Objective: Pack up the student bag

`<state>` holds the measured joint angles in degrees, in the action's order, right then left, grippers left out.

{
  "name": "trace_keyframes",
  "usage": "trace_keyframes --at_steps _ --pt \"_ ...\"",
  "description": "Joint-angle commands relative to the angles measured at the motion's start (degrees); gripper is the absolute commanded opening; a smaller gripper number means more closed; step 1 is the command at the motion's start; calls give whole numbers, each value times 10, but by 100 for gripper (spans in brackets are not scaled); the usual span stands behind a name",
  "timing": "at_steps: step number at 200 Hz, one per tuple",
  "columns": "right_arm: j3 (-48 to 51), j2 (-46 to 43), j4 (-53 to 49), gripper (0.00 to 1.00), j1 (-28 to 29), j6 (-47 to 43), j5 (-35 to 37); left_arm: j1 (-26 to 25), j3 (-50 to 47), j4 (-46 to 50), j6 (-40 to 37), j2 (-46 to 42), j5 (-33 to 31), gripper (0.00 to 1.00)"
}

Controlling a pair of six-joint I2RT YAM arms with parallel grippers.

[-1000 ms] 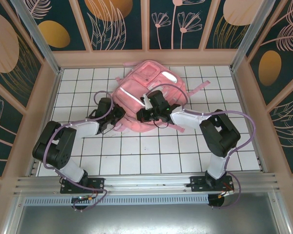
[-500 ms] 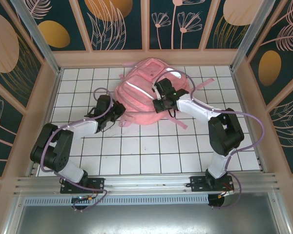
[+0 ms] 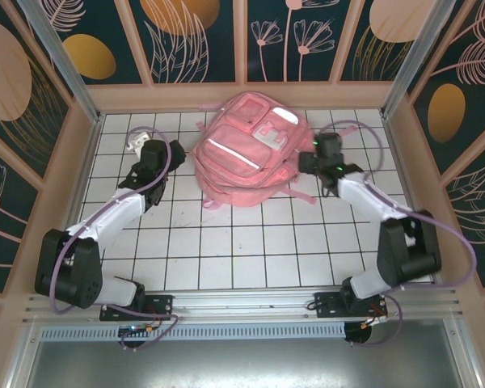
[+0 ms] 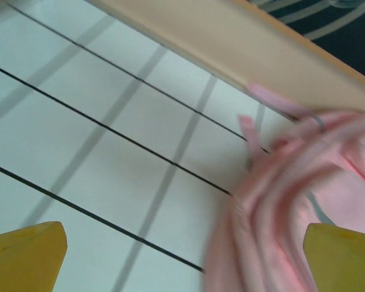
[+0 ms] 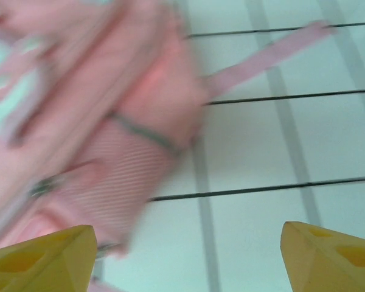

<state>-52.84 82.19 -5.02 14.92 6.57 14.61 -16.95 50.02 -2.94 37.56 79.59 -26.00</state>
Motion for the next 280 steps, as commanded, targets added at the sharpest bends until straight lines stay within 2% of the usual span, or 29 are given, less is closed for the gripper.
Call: trace_keyframes --at_steps 1,36,49,61,72,84,89,95,102,109,136,147,153,163,173,211,222,231,242,253,265,280 --pt "106 -58 184 79 -48 8 49 12 -37 -7 -104 -9 -170 99" --pt "247 -59 406 79 -107 -13 43 23 -97 -90 -169 8 -237 99" --pt "289 -42 500 80 -107 -23 42 30 -128 -142 -183 17 -230 99" --pt "304 -22 545 80 -102 -50 46 35 -142 -172 -201 20 -236 99" --pt "324 -3 607 80 -97 -65 65 46 -171 -234 -223 20 -207 99" --pt "337 14 639 81 -104 -66 39 69 -207 -295 -228 18 -172 99" --pt "344 21 656 85 -104 -68 32 76 -220 -317 -228 18 -160 99" --pt "354 29 679 97 -105 -73 19 82 -236 -351 -236 19 -151 99" --pt "366 40 714 99 -106 -78 12 84 -258 -401 -251 20 -145 99" --pt "364 33 696 99 -110 -70 1 85 -278 -453 -270 21 -131 99" --pt "380 42 722 99 -165 -45 -118 89 -308 -566 -323 30 -76 99" --pt "404 64 795 99 -165 -50 -119 94 -324 -626 -334 54 -54 99" --pt "401 61 777 99 -160 -48 -101 99 -329 -658 -336 71 -50 99" --pt "401 61 782 99 -160 -48 -101 104 -321 -610 -323 57 -39 99" --pt "399 58 772 99 -160 -47 -100 109 -345 -658 -324 55 -29 99" --pt "399 60 773 99 -159 -48 -100 119 -359 -675 -322 51 11 99" --pt "400 59 774 99 -159 -48 -100 127 -368 -688 -322 58 40 99" --pt "399 60 775 99 -159 -48 -100 135 -392 -796 -321 96 41 99" --pt "400 59 775 99 -158 -48 -100 135 -372 -699 -316 67 54 99" --pt "400 60 775 99 -159 -48 -100 135 -384 -761 -322 87 51 99" --pt "400 59 775 99 -159 -48 -100 135 -378 -721 -318 73 53 99" --pt "400 59 775 99 -158 -48 -100 135 -379 -729 -320 76 52 99"
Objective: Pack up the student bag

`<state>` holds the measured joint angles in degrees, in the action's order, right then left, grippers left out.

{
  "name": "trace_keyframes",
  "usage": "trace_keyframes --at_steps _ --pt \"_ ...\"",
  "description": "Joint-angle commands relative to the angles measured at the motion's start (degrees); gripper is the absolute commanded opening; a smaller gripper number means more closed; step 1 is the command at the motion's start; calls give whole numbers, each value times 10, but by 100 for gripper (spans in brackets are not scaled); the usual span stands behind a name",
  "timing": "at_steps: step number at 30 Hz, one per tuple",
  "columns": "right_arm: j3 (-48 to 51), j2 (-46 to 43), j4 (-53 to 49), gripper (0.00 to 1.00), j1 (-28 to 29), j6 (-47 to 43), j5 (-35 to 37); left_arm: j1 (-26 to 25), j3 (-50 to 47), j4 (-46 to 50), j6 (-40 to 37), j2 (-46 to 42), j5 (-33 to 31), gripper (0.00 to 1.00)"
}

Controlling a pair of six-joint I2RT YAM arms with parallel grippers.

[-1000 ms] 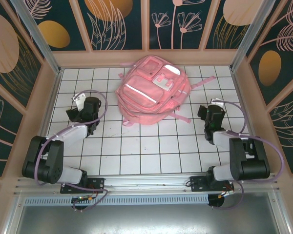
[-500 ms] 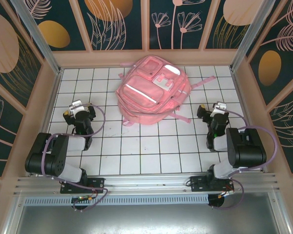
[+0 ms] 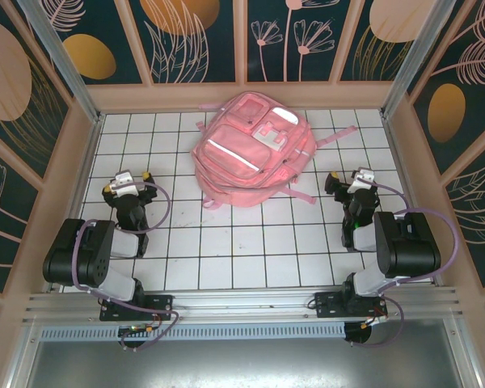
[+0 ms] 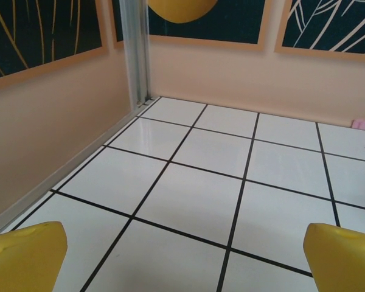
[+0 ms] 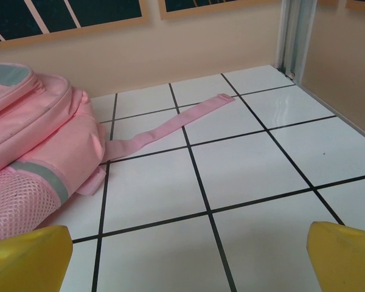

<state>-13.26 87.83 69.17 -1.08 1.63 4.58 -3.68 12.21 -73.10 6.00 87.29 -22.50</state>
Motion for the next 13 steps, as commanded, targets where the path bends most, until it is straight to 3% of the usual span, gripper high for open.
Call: trace_keyframes --at_steps 1,13 --pt "4 3 33 99 1 1 1 3 0 -26 -4 -1 17 99" --pt "4 3 32 99 1 1 1 3 -2 -30 -5 -1 17 99"
